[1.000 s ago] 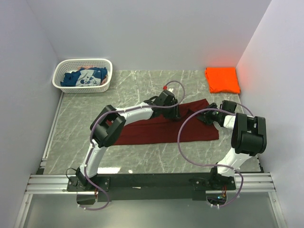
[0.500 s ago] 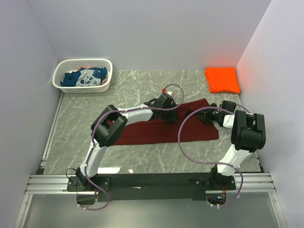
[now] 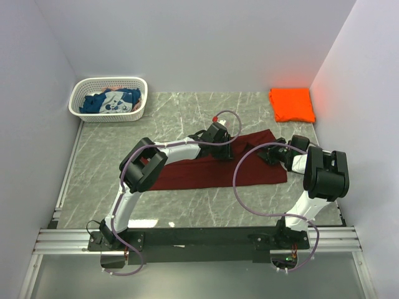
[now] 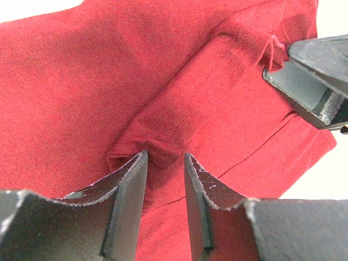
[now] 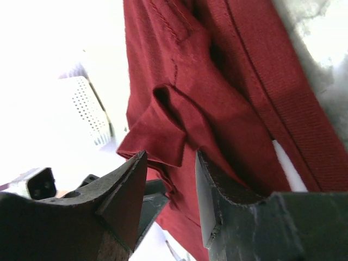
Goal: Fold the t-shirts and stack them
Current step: Fold the tshirt
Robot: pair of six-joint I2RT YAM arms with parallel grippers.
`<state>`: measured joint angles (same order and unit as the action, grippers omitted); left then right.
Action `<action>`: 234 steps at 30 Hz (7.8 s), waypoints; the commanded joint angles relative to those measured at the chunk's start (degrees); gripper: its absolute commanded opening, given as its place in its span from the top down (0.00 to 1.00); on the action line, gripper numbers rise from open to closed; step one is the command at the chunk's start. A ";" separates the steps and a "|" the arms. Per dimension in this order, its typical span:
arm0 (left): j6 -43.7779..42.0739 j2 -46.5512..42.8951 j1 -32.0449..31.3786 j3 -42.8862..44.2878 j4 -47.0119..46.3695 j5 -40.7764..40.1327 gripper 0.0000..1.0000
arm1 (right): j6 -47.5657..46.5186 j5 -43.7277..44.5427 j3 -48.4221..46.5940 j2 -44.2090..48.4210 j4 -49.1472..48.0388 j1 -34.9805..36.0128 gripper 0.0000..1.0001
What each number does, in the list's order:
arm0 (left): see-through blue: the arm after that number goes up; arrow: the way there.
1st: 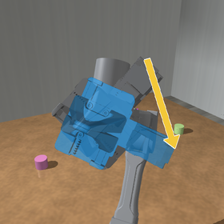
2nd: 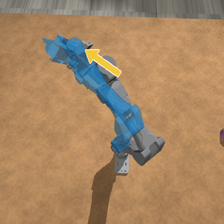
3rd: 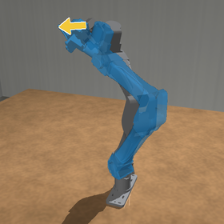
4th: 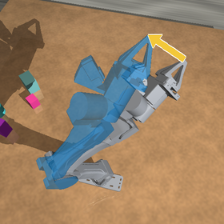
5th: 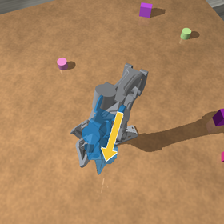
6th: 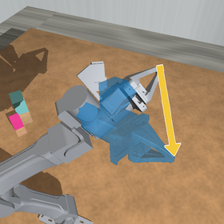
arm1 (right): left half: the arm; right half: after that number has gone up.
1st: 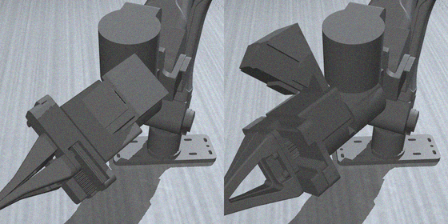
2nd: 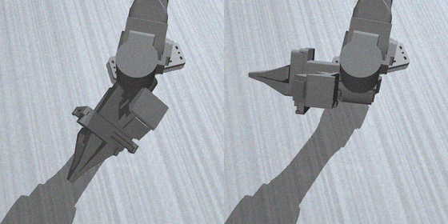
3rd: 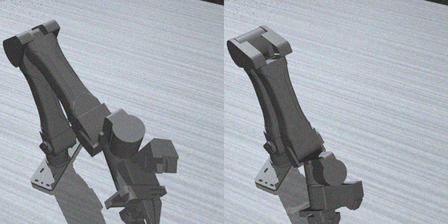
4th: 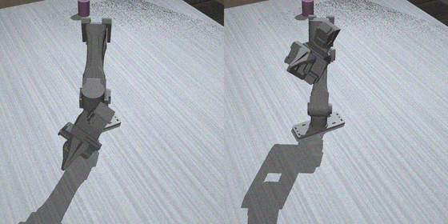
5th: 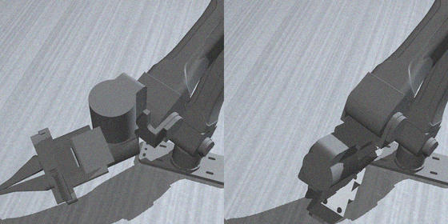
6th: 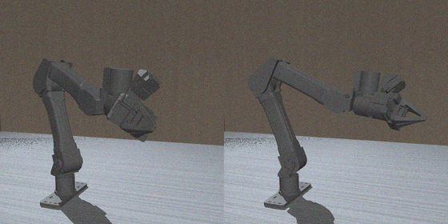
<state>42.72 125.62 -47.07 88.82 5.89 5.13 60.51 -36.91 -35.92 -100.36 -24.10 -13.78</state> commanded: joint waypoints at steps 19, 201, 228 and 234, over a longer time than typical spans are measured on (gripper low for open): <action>-0.36 0.15 -0.04 -2.68 -0.53 -0.73 0.60 | 8.83 2.45 1.65 -3.44 -9.83 0.42 0.57; 20.30 -50.92 -0.74 -40.83 35.42 -10.05 0.17 | -28.69 51.41 -52.58 -20.32 58.19 46.83 0.53; 20.83 -46.00 -10.23 -41.01 34.45 -2.93 0.26 | -15.16 37.08 6.30 42.17 67.78 48.85 0.51; 20.47 -43.89 -11.03 -39.86 34.63 -2.93 0.26 | -14.11 33.48 9.82 43.40 65.32 48.94 0.52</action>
<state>63.88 81.41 -57.54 46.46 40.97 1.69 44.66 -1.41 -26.92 -57.76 42.92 34.72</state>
